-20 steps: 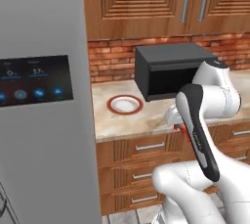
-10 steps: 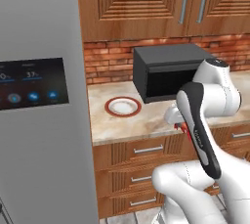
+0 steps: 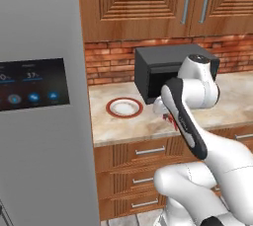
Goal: Take the fish from the oven and place it on the plate on the counter.
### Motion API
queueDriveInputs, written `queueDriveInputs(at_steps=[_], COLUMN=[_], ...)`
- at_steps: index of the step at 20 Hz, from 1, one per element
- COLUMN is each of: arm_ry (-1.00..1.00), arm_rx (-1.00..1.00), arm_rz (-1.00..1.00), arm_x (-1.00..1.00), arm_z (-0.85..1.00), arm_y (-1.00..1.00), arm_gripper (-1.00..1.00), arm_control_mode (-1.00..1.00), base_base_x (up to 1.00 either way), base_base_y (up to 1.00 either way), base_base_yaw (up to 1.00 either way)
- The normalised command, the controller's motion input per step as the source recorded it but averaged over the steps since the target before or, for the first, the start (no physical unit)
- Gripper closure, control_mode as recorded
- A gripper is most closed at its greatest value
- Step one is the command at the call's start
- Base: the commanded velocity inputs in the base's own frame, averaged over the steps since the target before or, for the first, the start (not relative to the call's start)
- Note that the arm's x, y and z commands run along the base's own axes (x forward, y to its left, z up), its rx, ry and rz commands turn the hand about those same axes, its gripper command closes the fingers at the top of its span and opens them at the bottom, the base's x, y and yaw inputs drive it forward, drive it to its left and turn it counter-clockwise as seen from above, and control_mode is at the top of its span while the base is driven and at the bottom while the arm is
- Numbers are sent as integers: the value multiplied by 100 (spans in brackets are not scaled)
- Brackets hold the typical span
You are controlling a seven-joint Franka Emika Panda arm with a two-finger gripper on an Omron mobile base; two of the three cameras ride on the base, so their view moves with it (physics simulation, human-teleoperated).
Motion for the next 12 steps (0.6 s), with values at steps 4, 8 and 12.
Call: queueDriveInputs(at_steps=[4, 8, 12], arm_ry=[0, 0, 0], arm_rx=[-5, -7, -5], arm_rz=[-6, -15, -24], arm_x=[100, 100, 71], arm_z=[-6, -11, -30], arm_y=[46, 56, 62], arm_gripper=[100, 100, 100], arm_control_mode=[-100, -100, -100], base_base_x=[0, 0, 0], base_base_y=[0, 0, 0], base_base_yaw=[0, 0, 0])
